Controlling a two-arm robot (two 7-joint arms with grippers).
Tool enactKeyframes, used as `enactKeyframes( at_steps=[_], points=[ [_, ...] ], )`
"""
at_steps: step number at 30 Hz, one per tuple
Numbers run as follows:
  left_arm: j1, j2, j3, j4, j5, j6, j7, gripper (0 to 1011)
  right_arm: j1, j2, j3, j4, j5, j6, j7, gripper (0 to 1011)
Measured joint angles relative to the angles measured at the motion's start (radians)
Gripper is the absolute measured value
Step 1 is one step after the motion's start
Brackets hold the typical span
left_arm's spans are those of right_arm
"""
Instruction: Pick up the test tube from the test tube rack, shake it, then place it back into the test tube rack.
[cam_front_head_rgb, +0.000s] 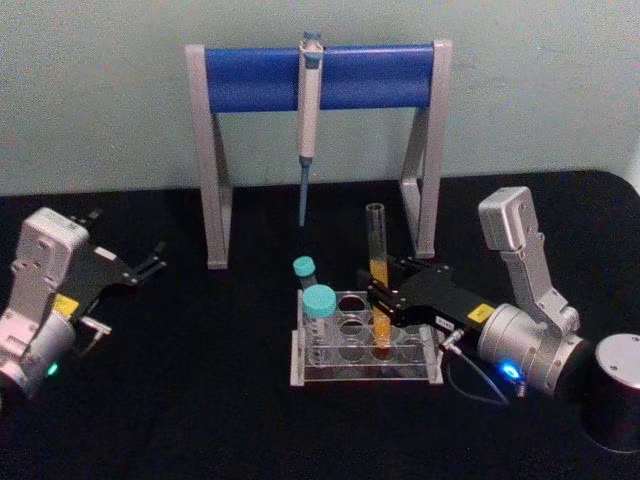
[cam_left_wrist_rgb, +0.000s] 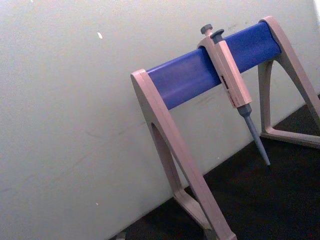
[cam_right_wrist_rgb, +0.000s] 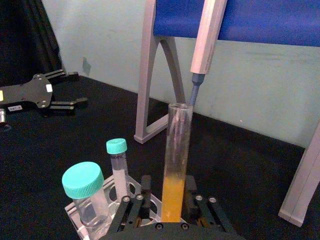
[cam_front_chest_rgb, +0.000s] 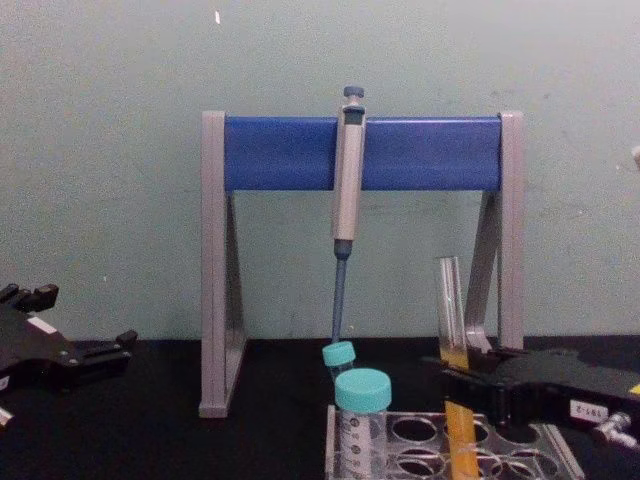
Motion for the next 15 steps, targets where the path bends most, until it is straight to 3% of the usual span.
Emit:
enactKeyframes(
  at_steps=[8,15],
  points=[
    [0.0,0.0,0.0,0.0,0.0,0.0,0.0,1001,0.0,0.0,0.0,0.0,0.0,0.0,0.0,670],
    [0.0,0.0,0.0,0.0,0.0,0.0,0.0,1002,0.0,0.0,0.0,0.0,0.001,-0.001,0.0,837]
  ],
)
